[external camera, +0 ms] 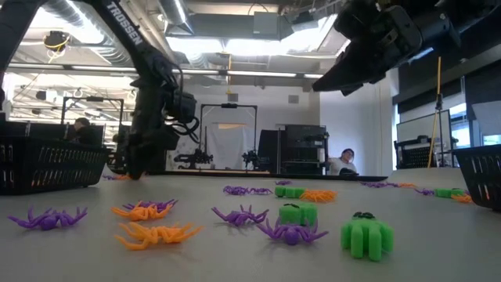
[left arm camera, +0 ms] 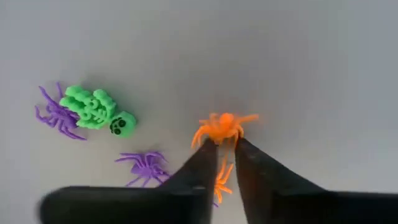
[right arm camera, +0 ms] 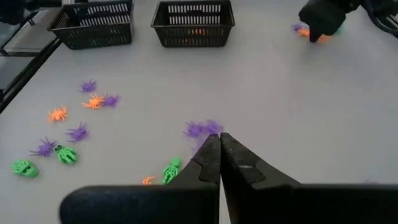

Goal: Sort Halloween decoration
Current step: Put the orange spider toy into the top black basket, then put the purple spider toy into the bottom left black basket

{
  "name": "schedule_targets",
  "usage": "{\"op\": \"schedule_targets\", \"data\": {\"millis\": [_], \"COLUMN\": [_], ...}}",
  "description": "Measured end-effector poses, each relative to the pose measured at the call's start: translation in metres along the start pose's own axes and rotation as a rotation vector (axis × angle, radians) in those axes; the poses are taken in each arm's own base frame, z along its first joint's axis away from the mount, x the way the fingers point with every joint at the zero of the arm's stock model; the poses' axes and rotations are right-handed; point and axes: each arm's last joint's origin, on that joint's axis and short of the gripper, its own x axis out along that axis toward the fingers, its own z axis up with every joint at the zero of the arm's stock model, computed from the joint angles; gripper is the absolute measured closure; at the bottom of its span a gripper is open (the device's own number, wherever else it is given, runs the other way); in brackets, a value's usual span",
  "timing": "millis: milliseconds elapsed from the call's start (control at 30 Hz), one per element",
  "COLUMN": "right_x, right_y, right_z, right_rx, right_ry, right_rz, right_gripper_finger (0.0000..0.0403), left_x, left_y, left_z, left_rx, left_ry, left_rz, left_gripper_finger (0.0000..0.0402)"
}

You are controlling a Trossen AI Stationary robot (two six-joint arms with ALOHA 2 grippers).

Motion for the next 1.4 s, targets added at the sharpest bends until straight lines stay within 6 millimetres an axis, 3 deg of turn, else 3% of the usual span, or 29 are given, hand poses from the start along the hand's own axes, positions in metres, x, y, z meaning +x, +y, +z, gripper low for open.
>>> {"op": "schedule_targets", "data": {"millis": [100, 333, 500, 600, 800, 1000, 1200, 1400], "right_x": [0.0, 0.001, 0.001, 0.001, 0.001, 0.0, 0.0, 0.0], "right_y": [0.0, 0.0, 0.0, 0.0, 0.0, 0.0, -0.001, -0.002], "right_z": [-0.004, -0.008, -0.008, -0.008, -0.007, -0.002, -0.002, 0.003], "right_rx": [0.019, 0.088, 0.109, 0.109, 0.088, 0.026, -0.036, -0.058], "right_ry": [-0.002, -0.001, -0.006, -0.006, -0.014, -0.059, -0.064, -0.115], "right_rz": [-0.002, -0.007, -0.007, -0.006, -0.007, -0.009, -0.03, -0.056], "right_gripper_finger": [0.0398, 0.0398, 0.0398, 0.0398, 0.0398, 0.0398, 0.0398, 0.0398], "left_x": [-0.011, -0.06, -0.101, -0.116, -0.113, -0.091, -0.08, -0.096], "left_y": [-0.003, -0.017, -0.037, -0.052, -0.092, -0.124, -0.132, -0.118], "left_z": [0.001, -0.015, -0.06, -0.094, -0.149, -0.18, -0.19, -0.168], "left_rx": [0.013, 0.082, 0.12, 0.132, 0.16, 0.274, 0.325, 0.339], "left_ry": [-0.039, -0.05, -0.031, -0.021, 0.017, 0.064, 0.064, -0.062], "left_rz": [0.004, 0.006, 0.01, 0.019, -0.018, -0.101, -0.14, -0.026], "left_gripper_finger": [0.0395, 0.0401, 0.0401, 0.0401, 0.0401, 0.0382, 0.0295, 0.023]}}
